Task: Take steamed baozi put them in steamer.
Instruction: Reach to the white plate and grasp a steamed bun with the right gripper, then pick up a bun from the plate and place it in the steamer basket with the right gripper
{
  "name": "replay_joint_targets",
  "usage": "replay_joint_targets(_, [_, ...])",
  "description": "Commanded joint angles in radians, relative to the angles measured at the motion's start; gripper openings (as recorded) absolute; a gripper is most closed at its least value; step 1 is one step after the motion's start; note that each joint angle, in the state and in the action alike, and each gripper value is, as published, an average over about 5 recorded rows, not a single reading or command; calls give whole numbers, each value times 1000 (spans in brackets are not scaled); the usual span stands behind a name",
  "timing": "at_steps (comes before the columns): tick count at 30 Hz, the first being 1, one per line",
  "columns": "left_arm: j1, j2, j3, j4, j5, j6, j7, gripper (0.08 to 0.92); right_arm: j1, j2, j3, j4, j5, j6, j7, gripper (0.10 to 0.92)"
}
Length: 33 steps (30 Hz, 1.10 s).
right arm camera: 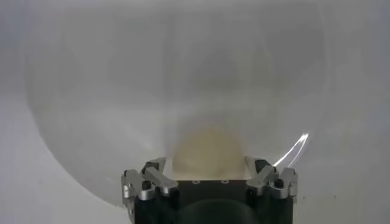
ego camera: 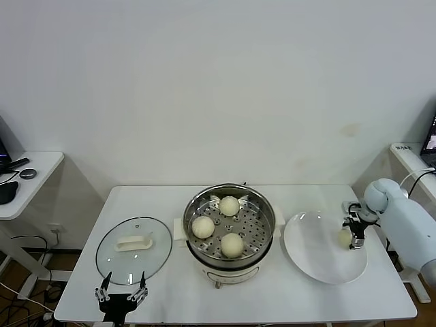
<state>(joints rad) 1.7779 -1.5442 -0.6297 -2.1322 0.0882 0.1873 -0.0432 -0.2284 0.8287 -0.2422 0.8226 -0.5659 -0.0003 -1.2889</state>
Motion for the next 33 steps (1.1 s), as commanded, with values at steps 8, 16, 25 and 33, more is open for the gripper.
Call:
replay_joint_targets(8, [-15, -1, 11, 6, 2, -3, -2, 823, 41, -90, -57, 141, 136, -91, -61, 514])
replay_joint_targets(16, [-43, 12, 24, 6, 37, -10, -12, 823, 367, -183, -381, 394, 485, -308, -98, 501])
replay_joint_targets(25, [-81, 33, 36, 26, 17, -9, -14, 823, 814, -58, -765, 624, 897, -573, -81, 485])
replay_joint_targets(33, [-75, 34, 52, 1, 5, -9, -21, 823, 842, 87, -848, 656, 986, -699, -46, 484])
